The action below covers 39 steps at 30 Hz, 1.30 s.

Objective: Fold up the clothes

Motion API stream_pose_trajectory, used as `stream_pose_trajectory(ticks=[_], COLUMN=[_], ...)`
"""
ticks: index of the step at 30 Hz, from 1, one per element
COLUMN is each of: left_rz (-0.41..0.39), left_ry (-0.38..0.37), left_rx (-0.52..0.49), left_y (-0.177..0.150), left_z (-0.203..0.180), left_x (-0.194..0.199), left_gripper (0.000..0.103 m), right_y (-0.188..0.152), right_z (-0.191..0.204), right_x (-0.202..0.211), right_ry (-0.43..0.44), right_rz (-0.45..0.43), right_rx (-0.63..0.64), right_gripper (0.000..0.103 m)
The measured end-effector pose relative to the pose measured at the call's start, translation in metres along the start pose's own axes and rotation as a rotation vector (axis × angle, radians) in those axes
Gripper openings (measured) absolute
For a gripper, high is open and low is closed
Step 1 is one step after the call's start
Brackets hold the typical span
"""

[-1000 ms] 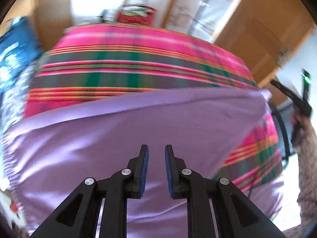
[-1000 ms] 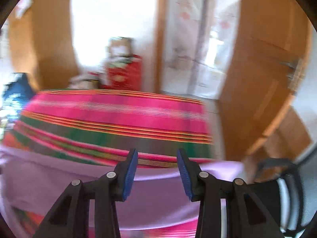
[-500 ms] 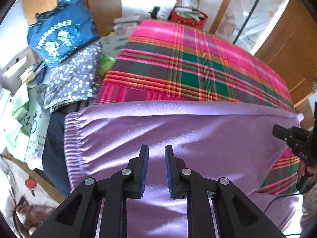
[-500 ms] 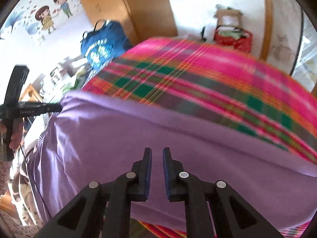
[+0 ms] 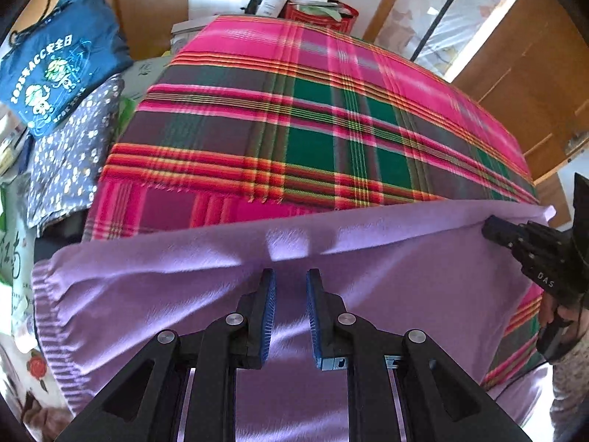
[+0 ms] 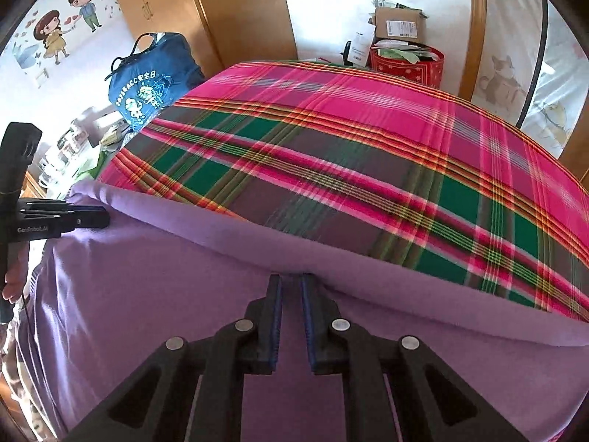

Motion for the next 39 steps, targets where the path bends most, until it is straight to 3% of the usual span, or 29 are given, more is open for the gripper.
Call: stream_pose_trajectory(ticks=[4, 13, 18, 22, 28, 31, 35, 39], left_rz=[-0.018, -0.039, -0.062, -0.074, -0.119, -0.113, -0.036, 0.005], left_ry=[-0.025, -0.096, -0.095, -0.116, -0.138, -0.177, -0.165, -0.162], left_rx=[0.021, 0.178, 0.184, 0.199, 0.090, 0.026, -0.078, -0.098], left_y=[0.010, 0.042, 0.044, 0.042, 0.026, 0.012, -0.010, -0.016], left_z=[-0.002, 0.004, 0.004, -0.002, -0.032, -0.054, -0.081, -0.091], left_x=[0.000, -0.010, -0.006, -0.002, 0.014, 0.019, 0.000, -0.017], left_gripper=[0.017, 0.017, 0.017, 0.017, 0.017, 0.017, 0.017, 0.017], right_y=[0.010, 0.041, 0.042, 0.026, 0.005, 0.006, 0.010, 0.018], right_z=[-0.009, -0.051, -0.055, -0.049, -0.045, -0.035, -0.008, -0.004], right_x=[-0.007, -0.020, 0.001, 0.011, 0.020, 0.016, 0.002, -0.015], right_ry=[-0.065, -0.196, -0.179, -0.184, -0.174, -0.113, -0.017, -0.031], right_rz=[-0.015, -0.043, -0.105, -0.086, -0.080, -0.091, -0.069, -0.038], right_rx=[0.007, -0.024, -0.020, 0.054, 0.135, 0.141, 0.164, 0.153], right_gripper=[0.011, 0.011, 0.011, 0.012, 0.024, 0.024, 0.024, 0.024])
Point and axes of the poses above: each gripper's, at about its wrist camera, not at the fingertips, and x roughly against the way its jaws point, z to its left, y to its top, the point moved 9 cm from there along -x, roughly the way its jaws point, and after that the axes turned 13 degrees about x, right-handed, at the moved point
